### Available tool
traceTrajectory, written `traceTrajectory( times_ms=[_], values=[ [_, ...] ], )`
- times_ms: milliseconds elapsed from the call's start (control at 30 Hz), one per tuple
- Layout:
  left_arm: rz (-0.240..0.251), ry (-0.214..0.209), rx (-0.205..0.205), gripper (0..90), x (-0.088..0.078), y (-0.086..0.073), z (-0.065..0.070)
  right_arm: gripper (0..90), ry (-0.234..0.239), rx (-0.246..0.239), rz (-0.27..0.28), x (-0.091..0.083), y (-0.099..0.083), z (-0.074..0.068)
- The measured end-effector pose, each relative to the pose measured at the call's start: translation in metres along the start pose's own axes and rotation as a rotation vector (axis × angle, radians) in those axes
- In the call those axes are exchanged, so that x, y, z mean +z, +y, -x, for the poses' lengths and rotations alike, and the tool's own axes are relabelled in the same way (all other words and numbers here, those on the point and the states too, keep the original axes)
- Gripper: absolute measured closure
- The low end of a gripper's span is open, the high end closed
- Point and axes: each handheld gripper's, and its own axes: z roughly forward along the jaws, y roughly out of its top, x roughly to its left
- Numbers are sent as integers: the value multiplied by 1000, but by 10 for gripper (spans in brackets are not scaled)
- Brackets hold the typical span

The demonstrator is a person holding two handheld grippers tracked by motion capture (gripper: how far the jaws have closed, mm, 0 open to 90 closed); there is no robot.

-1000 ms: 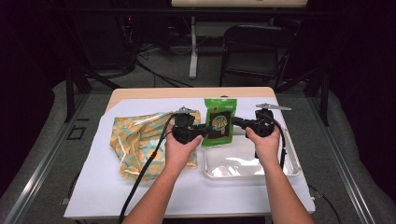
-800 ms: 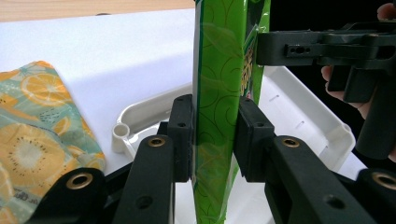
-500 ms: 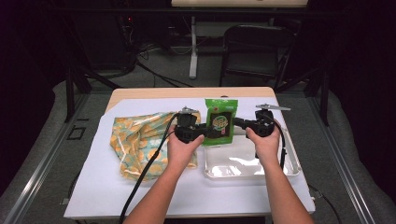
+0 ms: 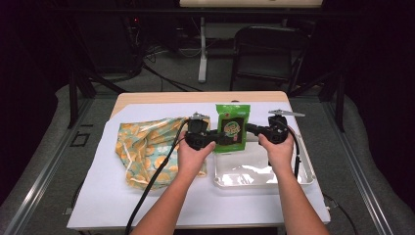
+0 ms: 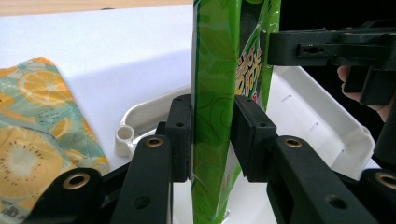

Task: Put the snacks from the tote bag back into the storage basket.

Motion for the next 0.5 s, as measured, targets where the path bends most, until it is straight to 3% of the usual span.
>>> traceTrajectory(
  times_ms=[500],
  values=[
    [-36, 10, -19, 690, 21, -5, -7, 889, -46, 6, -21, 6, -5, 9]
  ],
)
